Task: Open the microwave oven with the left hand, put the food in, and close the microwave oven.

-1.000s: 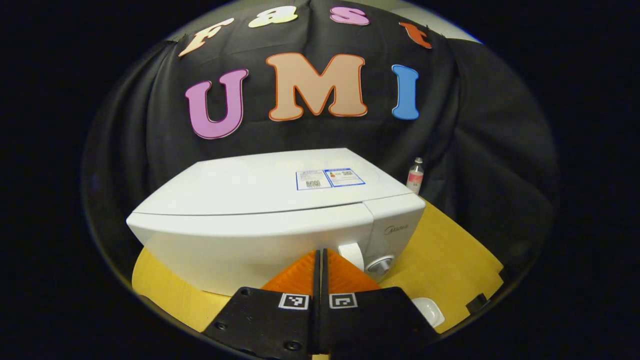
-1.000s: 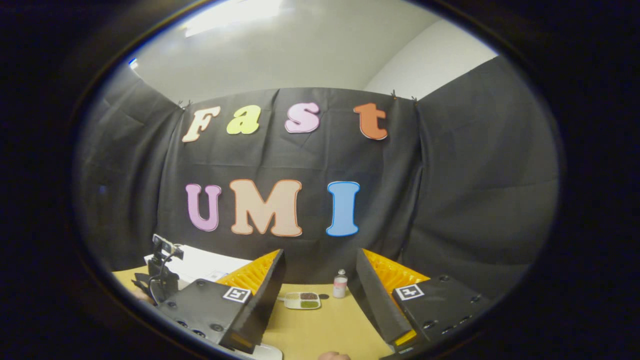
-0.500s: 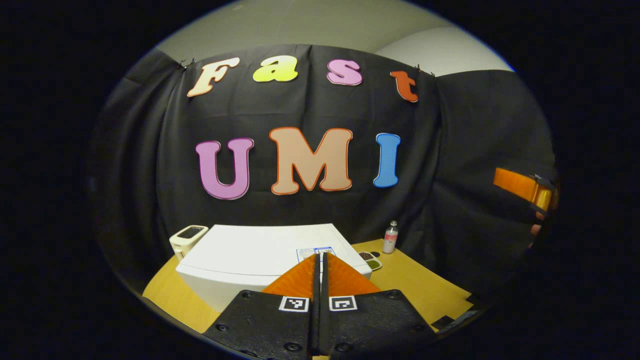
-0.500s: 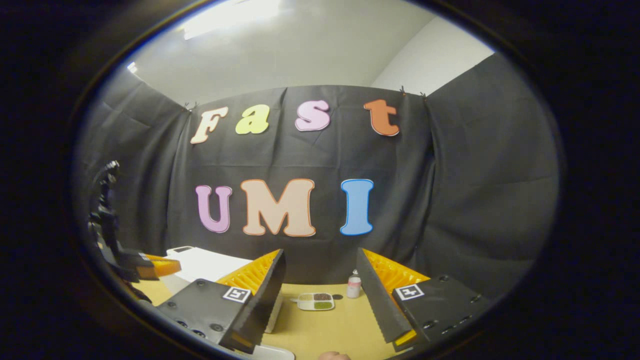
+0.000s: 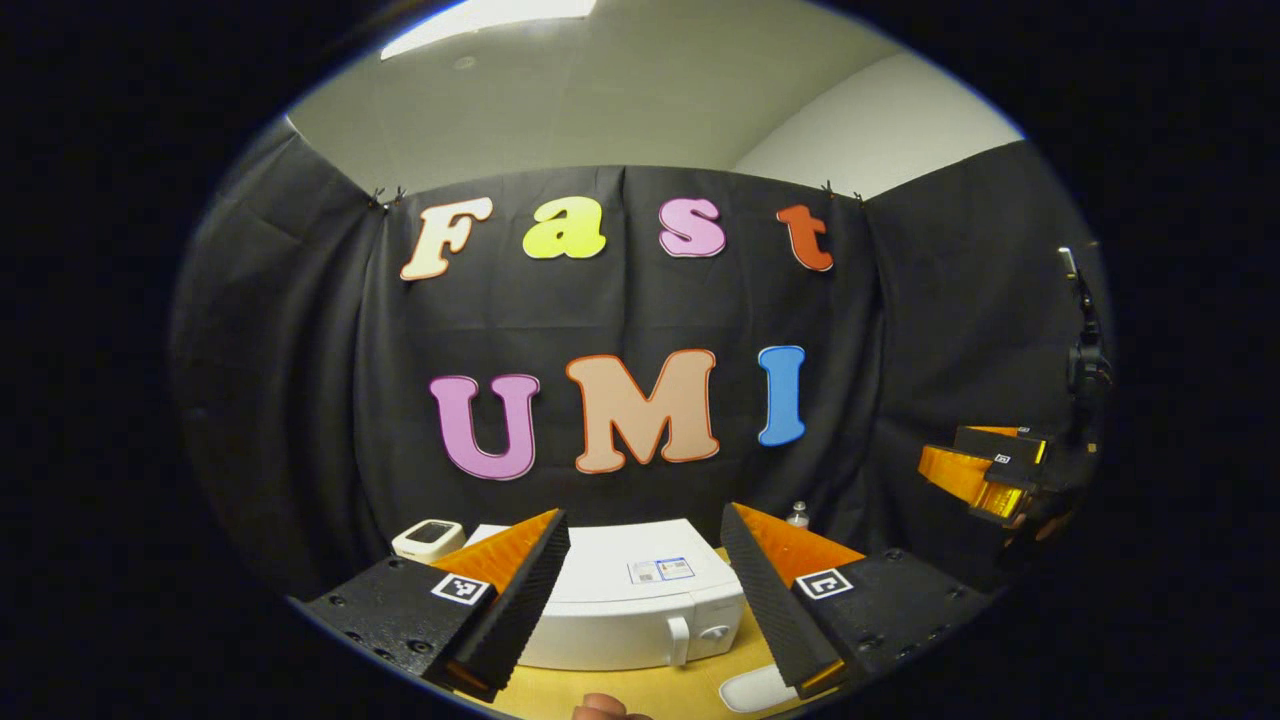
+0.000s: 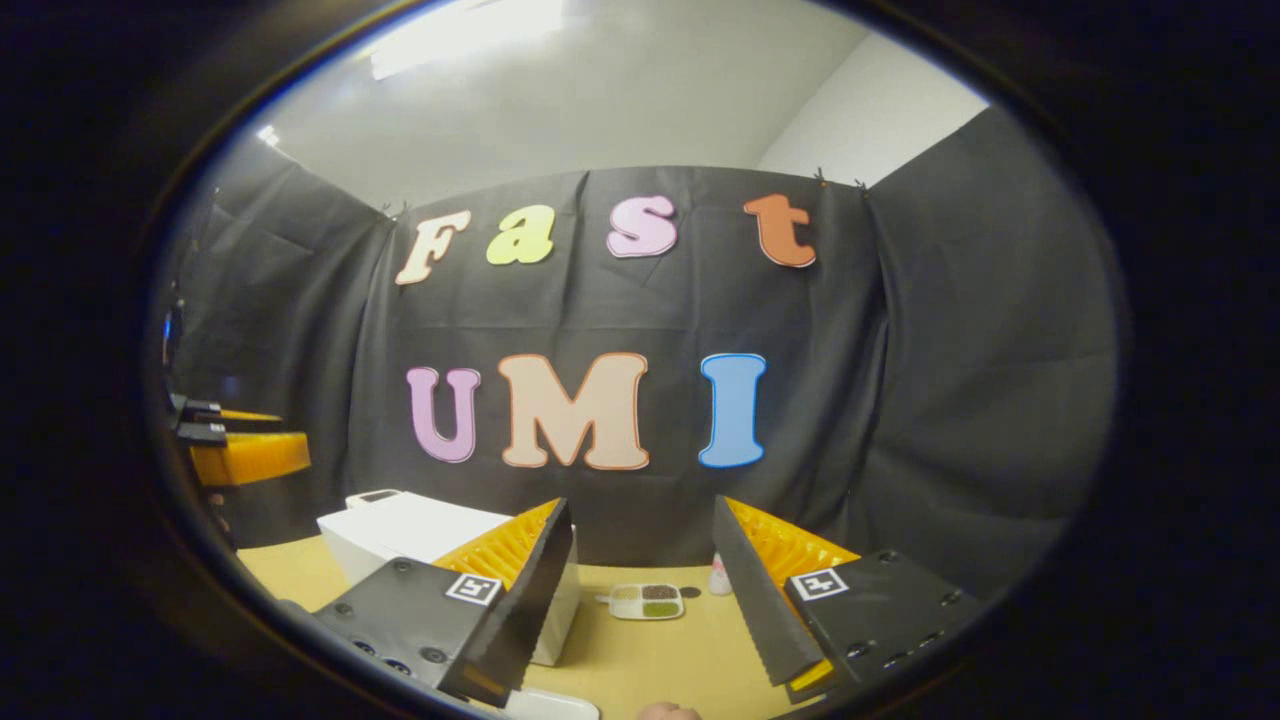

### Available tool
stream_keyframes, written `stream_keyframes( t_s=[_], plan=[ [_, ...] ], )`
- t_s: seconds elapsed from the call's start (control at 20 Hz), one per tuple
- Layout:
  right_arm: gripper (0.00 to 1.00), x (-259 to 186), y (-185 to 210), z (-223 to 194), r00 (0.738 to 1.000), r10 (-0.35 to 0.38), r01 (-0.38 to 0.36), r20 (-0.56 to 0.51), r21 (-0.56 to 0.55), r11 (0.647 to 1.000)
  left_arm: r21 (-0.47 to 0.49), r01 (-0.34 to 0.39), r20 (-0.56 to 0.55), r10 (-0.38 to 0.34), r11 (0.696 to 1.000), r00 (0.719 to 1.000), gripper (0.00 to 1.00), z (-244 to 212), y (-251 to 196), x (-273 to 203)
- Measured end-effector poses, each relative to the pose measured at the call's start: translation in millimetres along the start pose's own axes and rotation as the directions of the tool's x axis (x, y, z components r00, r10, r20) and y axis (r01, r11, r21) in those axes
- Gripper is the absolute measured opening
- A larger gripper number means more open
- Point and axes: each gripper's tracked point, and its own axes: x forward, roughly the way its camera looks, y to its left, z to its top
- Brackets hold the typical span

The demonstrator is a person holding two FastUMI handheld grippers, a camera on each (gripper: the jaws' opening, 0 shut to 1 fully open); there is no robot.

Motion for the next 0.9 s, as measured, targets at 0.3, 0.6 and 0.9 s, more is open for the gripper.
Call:
stream_keyframes(
  t_s=[0.3,0.6,0.9],
  plan=[
    [0.84,-6.2,1.5,4.1,1.0,0.003,-0.003,0.016,0.019,1.0,-0.087,-0.049,0.004,0.049,0.995,0.999,0.95,18.3,12.0,-7.4],
    [0.84,-9.9,6.1,10.8,1.0,0.017,-0.018,0.024,0.027,0.999,-0.084,-0.078,-0.004,0.078,0.993,0.997,0.95,12.8,21.7,-16.1],
    [0.84,-12.7,3.9,12.5,1.0,0.01,-0.01,0.021,0.022,1.0,-0.067,-0.074,-0.002,0.074,0.995,0.997,0.96,12.1,22.4,-17.6]
  ],
)
